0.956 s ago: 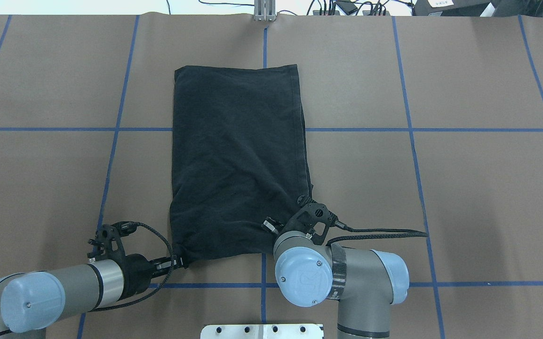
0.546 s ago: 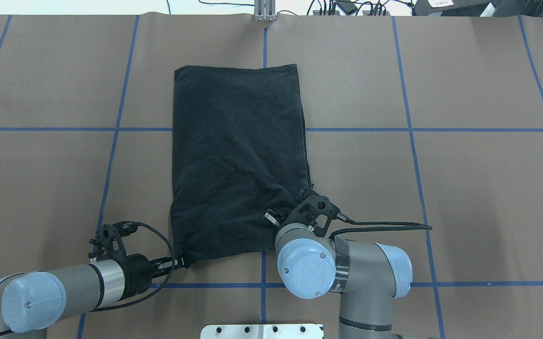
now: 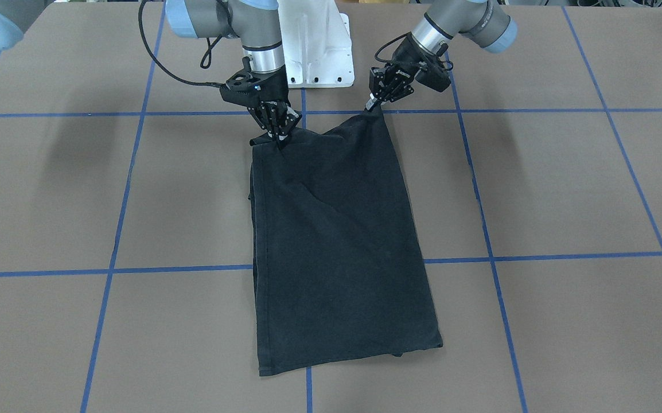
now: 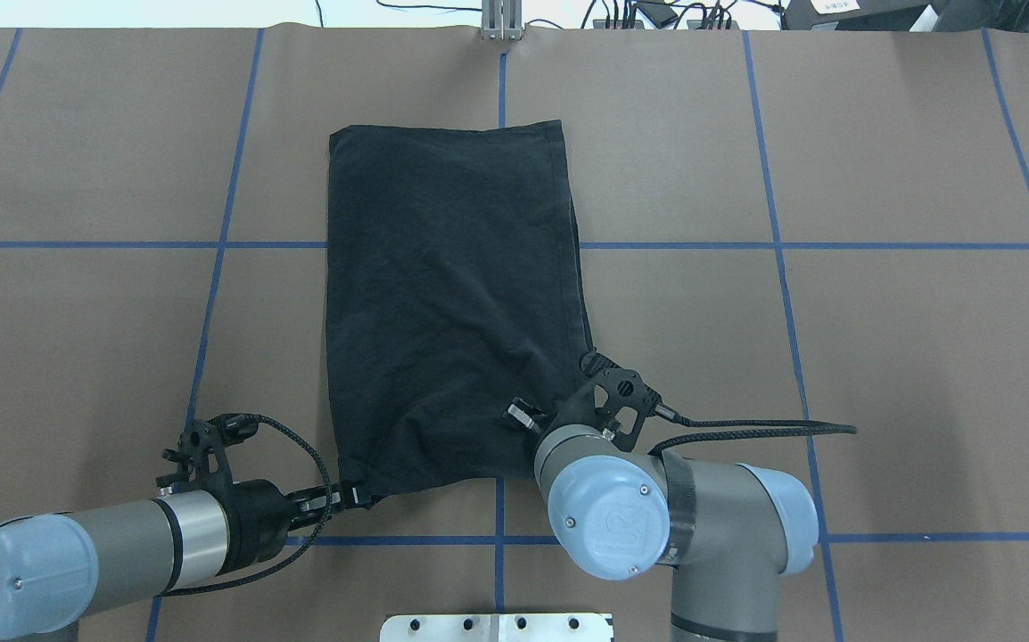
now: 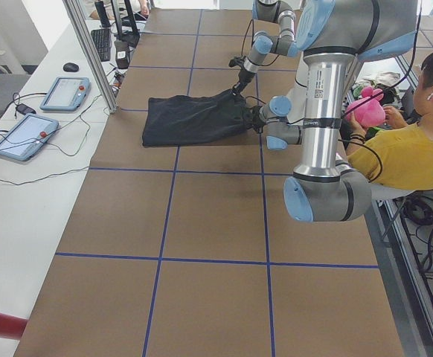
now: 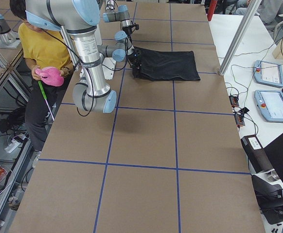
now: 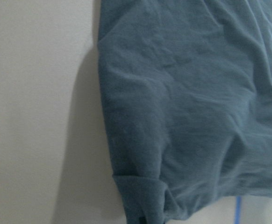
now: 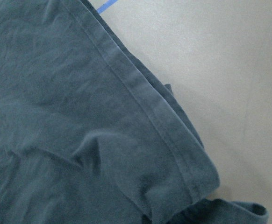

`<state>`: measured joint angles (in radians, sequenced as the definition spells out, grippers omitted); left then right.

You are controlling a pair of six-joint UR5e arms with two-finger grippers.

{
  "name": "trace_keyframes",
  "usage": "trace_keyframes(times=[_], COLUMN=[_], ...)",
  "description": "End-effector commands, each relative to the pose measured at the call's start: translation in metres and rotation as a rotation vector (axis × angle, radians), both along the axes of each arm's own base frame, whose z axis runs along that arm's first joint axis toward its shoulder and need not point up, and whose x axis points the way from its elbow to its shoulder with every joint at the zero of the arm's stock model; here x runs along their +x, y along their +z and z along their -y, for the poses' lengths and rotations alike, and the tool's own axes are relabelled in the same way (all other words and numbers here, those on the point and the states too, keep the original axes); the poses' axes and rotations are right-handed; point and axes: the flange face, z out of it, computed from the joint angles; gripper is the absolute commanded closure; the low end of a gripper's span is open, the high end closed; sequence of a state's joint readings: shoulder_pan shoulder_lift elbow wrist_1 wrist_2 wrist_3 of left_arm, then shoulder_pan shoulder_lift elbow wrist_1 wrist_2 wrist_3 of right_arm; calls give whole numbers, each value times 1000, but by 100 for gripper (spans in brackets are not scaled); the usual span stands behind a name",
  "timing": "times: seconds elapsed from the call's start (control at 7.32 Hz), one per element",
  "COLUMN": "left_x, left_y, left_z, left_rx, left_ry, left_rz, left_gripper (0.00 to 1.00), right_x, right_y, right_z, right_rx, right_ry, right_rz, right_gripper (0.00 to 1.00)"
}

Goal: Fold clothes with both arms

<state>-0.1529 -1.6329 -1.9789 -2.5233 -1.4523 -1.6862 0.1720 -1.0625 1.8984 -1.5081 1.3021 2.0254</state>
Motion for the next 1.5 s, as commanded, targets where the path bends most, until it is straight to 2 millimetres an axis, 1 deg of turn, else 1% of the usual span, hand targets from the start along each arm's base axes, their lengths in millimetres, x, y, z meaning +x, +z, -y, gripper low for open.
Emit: trace_keyframes(times=[0.0,0.14,0.27,0.41,0.55,0.68,0.82,0.96,1.09,1.23,1.37], left_x=[-31,-52,-57,-51,-42,-32,-32,-33,-41,-48,-43], left_y=[-33,-50,-58,-60,-68,-80,-92,-90,-90,-97,-103], left_z=[-13,-23,-25,-24,-24,-14,8,24,40,60,83], left_rx=[1,2,1,-1,-3,-3,2,-6,16,44,35], left_ry=[46,65,68,70,82,66,25,15,9,-12,-28], left_rz=[-64,-78,-71,-63,-50,-6,19,32,47,66,87], left_gripper=[100,100,100,100,100,100,100,100,100,100,100], right_x=[58,81,85,84,90,93,95,88,80,78,77], right_y=[-15,-24,-28,-27,-27,-28,-32,-45,-48,-47,-54], right_z=[-74,-100,-105,-95,-77,-56,-33,-11,12,30,42], right_rx=[7,29,33,41,54,76,79,88,75,67,82], right_ry=[-106,-130,-137,-122,-100,-78,-38,-19,-10,7,9], right_rz=[7,-1,-9,-21,-31,-42,-45,-44,-59,-72,-79], right_gripper=[100,100,100,100,100,100,100,100,100,100,100])
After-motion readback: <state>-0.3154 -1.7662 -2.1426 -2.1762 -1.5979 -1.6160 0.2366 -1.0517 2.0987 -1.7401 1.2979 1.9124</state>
